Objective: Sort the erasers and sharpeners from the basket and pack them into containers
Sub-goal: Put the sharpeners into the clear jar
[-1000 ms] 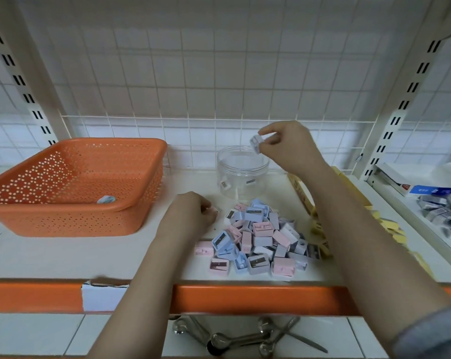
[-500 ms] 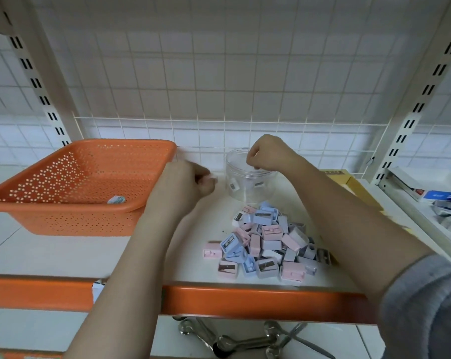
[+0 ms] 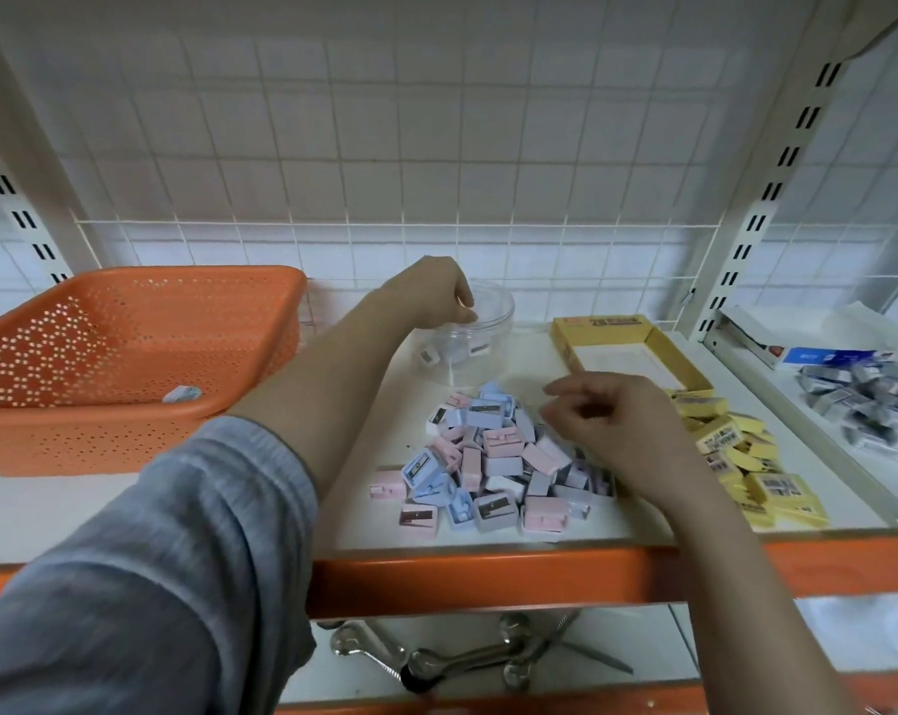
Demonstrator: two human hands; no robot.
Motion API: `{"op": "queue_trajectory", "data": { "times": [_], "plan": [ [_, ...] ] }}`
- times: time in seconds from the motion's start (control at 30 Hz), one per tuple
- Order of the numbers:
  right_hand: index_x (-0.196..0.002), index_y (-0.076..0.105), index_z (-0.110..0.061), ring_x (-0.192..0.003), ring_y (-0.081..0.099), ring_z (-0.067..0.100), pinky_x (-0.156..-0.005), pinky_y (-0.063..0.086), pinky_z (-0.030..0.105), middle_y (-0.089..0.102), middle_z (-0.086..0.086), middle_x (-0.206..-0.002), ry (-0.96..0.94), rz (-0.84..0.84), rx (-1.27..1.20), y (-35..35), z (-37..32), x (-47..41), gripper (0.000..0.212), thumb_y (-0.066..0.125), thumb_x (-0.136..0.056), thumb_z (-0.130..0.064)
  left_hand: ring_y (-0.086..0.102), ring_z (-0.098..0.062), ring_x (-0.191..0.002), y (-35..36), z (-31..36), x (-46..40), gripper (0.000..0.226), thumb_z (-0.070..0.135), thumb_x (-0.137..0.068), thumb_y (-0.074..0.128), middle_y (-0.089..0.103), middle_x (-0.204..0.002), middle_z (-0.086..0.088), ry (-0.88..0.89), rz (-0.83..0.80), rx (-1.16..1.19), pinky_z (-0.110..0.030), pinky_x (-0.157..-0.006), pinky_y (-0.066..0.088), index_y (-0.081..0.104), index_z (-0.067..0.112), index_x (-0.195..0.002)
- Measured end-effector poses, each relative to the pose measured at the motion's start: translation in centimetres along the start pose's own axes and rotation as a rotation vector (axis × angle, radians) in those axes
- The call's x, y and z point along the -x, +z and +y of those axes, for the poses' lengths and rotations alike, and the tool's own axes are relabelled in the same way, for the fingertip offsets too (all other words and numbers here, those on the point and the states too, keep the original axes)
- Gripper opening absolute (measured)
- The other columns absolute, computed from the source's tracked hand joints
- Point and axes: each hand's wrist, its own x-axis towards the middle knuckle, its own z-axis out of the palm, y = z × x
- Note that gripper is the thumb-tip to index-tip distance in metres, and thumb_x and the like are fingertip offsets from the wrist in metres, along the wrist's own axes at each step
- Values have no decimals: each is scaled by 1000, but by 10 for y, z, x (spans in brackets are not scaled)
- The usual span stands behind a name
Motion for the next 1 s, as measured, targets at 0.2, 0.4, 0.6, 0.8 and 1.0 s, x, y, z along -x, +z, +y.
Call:
{"op": "queue_trajectory", "data": {
  "times": [0.2, 0.4, 0.6, 0.8, 1.0],
  "plan": [
    [-107, 68, -25, -79, 55, -9, -63, 38, -2, 61, -18, -86, 6, -82, 165, 2, 0, 13, 33, 78, -75, -30, 51, -18, -72, -4, 7, 17, 21, 21, -87, 53, 64, -82, -1, 16, 152, 84, -33, -73, 49, 69, 6, -86],
    [-105, 69, -26, -77, 57, -1, -66, 42, 5, 61, -14, -82, -8, -101, 235, 5, 1, 18, 31, 78, -76, -28, 59, -3, -77, -1, 23, 87, 15, 23, -90, 59, 66, -89, 10, 105, 182, 260, -11, -71, 45, 72, 19, -97],
    [-105, 69, -22, -79, 55, -2, -66, 40, -1, 57, -19, -82, 22, -64, 181, 8, 1, 22, 33, 79, -74, -25, 56, 0, -89, 23, 26, 120, 34, 40, -81, 69, 62, -101, 12, 60, 22, 267, -13, -76, 42, 66, 28, -113],
    [-99, 69, -22, -76, 55, -8, -63, 38, -2, 62, -17, -82, 45, -39, 94, 9, 6, 22, 24, 78, -77, -20, 55, -6, -80, 35, 22, 125, 27, 28, -78, 74, 58, -83, 13, 98, 66, 262, -29, -83, 48, 71, 24, -105],
    [-84, 67, -31, -67, 61, -2, -61, 44, 8, 69, -11, -76, 43, 83, -49, 4, 2, 10, 20, 70, -83, -12, 56, 3, -82, 32, 10, 135, 28, 34, -75, 75, 60, -87, 17, 40, 181, 324, -13, -75, 44, 70, 28, -103]
  ]
}}
